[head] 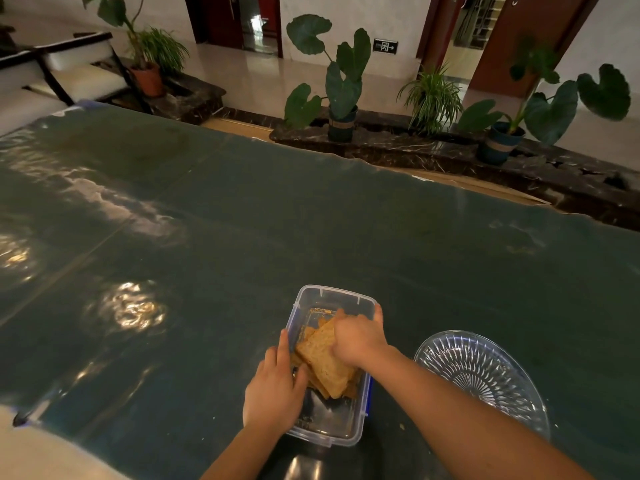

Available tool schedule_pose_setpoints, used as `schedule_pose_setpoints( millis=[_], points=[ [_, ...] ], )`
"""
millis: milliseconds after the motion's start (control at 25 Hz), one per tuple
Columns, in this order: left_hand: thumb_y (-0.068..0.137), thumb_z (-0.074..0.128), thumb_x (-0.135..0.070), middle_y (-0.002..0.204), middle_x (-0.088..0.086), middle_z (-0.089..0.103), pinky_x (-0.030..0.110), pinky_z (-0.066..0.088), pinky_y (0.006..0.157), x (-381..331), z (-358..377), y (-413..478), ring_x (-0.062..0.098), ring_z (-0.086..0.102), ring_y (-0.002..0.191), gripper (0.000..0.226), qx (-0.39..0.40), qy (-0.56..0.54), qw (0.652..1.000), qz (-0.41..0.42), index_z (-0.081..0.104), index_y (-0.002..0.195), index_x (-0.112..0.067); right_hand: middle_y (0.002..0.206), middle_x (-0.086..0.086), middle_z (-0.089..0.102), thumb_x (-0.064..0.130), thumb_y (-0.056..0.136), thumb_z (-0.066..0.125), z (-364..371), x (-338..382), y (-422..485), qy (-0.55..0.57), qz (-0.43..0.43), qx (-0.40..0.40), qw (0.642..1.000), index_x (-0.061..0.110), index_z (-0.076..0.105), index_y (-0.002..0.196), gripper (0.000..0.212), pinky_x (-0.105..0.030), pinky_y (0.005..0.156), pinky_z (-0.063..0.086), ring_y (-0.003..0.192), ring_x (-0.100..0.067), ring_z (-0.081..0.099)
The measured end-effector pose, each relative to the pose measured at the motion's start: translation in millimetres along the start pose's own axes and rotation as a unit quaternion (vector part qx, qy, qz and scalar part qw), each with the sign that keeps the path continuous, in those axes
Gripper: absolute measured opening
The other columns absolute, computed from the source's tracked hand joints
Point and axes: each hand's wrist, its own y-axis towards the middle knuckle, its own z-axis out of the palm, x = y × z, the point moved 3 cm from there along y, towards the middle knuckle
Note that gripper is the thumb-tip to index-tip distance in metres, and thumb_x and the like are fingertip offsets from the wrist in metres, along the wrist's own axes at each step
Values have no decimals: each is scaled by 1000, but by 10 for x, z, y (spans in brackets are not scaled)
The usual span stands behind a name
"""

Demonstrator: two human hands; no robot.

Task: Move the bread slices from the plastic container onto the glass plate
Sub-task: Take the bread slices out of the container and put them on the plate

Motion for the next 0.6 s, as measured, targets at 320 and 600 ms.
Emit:
schedule_pose_setpoints(
  millis=[320,600],
  points=[
    [91,12,-64,128,-10,49,40,51,79,12,-13,-3,13,56,108,62,-13,-44,999,-29,6,149,-44,93,4,63,39,68,69,61,58,7,107,84,25,990,28,60,87,23,-57,114,12,114,-26,52],
    [87,7,-69,126,-11,52,37,45,79,18,-41,-9,13,57,106,63,-9,-82,995,-53,13,147,-50,75,12,57,37,64,70,-48,-55,-279,276,71,30,958,29,53,67,19,-50,111,29,94,-20,57]
  ],
)
